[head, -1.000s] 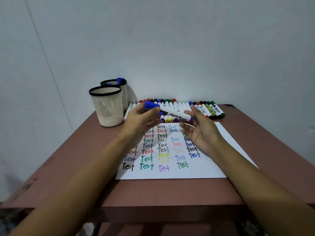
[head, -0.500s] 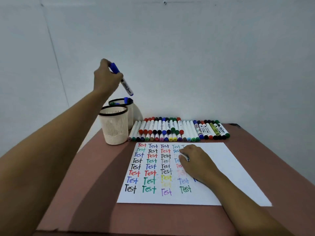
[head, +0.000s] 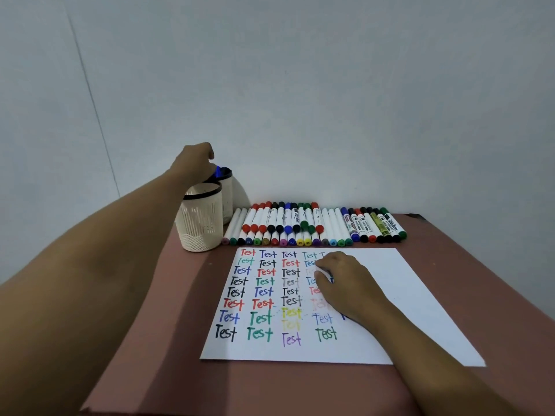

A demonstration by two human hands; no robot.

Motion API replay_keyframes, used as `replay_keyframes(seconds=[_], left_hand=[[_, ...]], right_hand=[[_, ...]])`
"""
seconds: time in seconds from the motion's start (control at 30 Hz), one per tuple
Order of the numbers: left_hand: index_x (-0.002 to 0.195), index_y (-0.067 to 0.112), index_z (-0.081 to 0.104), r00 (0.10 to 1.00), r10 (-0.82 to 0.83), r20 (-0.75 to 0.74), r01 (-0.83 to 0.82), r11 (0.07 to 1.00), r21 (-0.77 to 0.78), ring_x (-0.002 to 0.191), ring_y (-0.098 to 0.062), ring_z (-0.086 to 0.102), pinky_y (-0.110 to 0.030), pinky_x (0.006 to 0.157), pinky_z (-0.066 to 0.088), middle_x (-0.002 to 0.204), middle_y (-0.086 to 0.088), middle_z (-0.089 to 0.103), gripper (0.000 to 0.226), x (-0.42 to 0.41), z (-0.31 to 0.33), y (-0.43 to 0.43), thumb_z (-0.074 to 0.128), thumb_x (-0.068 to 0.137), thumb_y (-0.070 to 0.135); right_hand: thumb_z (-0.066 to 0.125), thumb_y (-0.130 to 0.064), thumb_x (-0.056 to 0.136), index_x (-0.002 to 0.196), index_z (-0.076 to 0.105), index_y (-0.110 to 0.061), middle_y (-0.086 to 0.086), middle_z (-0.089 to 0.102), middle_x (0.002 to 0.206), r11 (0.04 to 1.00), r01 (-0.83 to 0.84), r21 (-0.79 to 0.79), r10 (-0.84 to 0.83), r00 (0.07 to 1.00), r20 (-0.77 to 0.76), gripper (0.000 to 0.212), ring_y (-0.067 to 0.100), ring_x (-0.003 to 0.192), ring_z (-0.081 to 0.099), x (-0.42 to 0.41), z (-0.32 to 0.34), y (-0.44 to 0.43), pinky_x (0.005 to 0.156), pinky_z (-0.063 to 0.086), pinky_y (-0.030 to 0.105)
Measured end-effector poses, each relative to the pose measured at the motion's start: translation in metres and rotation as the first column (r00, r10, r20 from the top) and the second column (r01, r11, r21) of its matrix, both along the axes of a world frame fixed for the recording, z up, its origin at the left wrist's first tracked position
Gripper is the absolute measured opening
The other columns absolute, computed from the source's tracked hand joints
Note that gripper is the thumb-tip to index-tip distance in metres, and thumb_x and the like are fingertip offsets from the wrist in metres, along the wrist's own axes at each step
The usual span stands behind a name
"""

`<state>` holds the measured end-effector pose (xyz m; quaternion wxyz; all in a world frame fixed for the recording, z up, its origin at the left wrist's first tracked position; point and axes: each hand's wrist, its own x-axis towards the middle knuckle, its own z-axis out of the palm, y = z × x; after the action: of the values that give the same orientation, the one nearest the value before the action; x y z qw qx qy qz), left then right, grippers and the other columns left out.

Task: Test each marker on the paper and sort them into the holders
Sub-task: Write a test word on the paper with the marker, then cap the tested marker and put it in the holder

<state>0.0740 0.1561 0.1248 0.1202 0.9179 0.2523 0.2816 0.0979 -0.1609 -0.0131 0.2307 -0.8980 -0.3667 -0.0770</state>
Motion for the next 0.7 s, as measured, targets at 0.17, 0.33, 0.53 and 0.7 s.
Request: replay_keyframes(seconds=[0.17, 0.33, 0.53, 0.7], left_hand=[[0.119, 0.002, 0.054, 0.991, -0.11, 0.081, 0.104, 0.992, 0.071, 0.105, -0.031, 0.056, -0.034, 0.088, 0.043, 0.115, -0.019, 0.06, 0.03, -0.008, -0.004, -0.022, 0.054, 0.091, 0.013], [0.119, 0.005, 0.055, 0.944, -0.276, 0.182, 0.242, 0.951, 0.191, 0.101, -0.025, 0.058, -0.035, 0.088, 0.048, 0.113, -0.014, 0.061, 0.029, -0.031, -0.016, -0.083, 0.05, 0.094, 0.018], [0.12, 0.013, 0.056, 0.935, -0.352, 0.034, 0.348, 0.933, 0.092, 0.1, -0.017, 0.056, -0.032, 0.093, 0.046, 0.116, -0.006, 0.059, 0.031, -0.052, -0.093, -0.127, 0.046, 0.095, 0.029], [0.13, 0.014, 0.051, 0.906, -0.4, -0.137, 0.398, 0.916, -0.045, 0.114, -0.019, 0.05, -0.025, 0.089, 0.037, 0.13, -0.006, 0.052, 0.038, -0.056, -0.131, -0.126, 0.041, 0.098, 0.031]], right_hand=[[0.044, -0.029, 0.098, 0.133, 0.054, -0.017, -0.001, 0.05, 0.138, 1.0, 0.001, 0.003, -0.001, 1.0, -0.006, 0.038, 0.016, 0.126, 0.043, 0.001, -0.001, 0.0, 0.104, 0.035, 0.028], [0.044, -0.028, 0.098, 0.133, 0.054, -0.017, -0.001, 0.049, 0.138, 1.0, 0.003, 0.0, -0.003, 1.0, -0.009, 0.038, 0.015, 0.125, 0.044, 0.0, -0.001, 0.0, 0.104, 0.035, 0.028], [0.042, -0.028, 0.099, 0.134, 0.052, -0.016, 0.0, 0.048, 0.139, 0.999, 0.007, -0.037, -0.007, 1.0, 0.005, 0.039, 0.018, 0.126, 0.044, -0.004, 0.003, 0.003, 0.102, 0.035, 0.028], [0.041, -0.029, 0.098, 0.132, 0.051, -0.015, 0.004, 0.048, 0.134, 0.989, 0.022, -0.144, -0.018, 0.999, 0.026, 0.038, 0.023, 0.122, 0.044, -0.006, 0.01, 0.006, 0.098, 0.039, 0.033]])
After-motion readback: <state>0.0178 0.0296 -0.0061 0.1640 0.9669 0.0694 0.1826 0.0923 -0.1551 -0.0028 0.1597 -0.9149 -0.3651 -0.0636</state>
